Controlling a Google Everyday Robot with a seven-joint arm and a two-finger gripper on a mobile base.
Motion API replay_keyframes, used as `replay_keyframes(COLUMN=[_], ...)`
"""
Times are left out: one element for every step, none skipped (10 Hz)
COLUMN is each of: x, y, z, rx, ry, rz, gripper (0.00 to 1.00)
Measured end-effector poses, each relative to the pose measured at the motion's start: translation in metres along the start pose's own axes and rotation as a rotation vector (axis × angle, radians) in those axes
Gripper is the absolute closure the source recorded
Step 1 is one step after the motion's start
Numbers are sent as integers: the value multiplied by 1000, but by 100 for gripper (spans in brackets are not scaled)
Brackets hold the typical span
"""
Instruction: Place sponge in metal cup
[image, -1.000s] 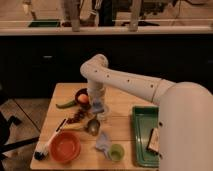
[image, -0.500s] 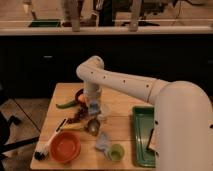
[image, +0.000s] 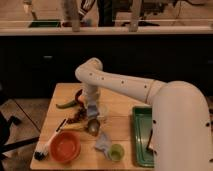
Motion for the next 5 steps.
replay_keyframes(x=[0, 0, -1, -1, -1], y=[0, 0, 1, 1, 1], z=[0, 0, 0, 0, 0], rx=[-1, -1, -2, -2, -3], ry=[-1, -2, -2, -2, -1], rz=[0, 0, 0, 1, 0], gripper=[100, 100, 100, 100, 100])
